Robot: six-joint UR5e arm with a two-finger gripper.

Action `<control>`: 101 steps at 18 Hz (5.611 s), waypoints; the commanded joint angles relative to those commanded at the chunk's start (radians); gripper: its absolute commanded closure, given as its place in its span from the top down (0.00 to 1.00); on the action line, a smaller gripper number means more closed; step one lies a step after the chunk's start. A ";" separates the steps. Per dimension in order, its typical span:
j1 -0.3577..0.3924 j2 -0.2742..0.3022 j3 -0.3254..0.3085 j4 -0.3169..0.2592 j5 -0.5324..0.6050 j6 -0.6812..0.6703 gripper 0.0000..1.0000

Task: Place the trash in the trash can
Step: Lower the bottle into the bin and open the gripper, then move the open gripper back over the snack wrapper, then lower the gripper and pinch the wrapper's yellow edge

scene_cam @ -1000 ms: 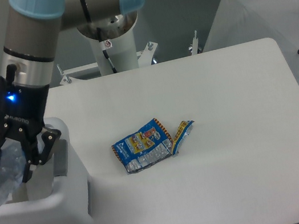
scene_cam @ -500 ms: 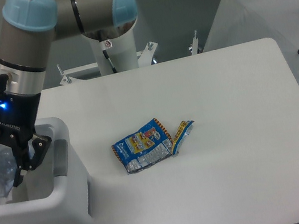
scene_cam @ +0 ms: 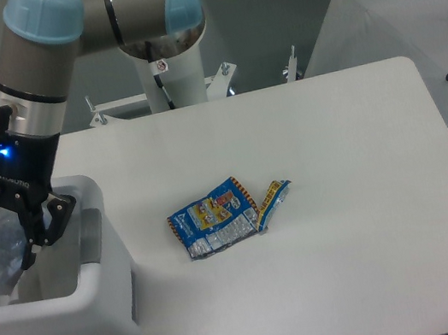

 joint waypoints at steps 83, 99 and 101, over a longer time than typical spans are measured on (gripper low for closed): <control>0.463 -0.178 -0.427 -0.003 0.637 1.052 0.86; 0.463 -0.164 -0.404 -0.008 0.629 1.006 0.22; 0.472 -0.164 -0.385 -0.017 0.626 0.993 0.17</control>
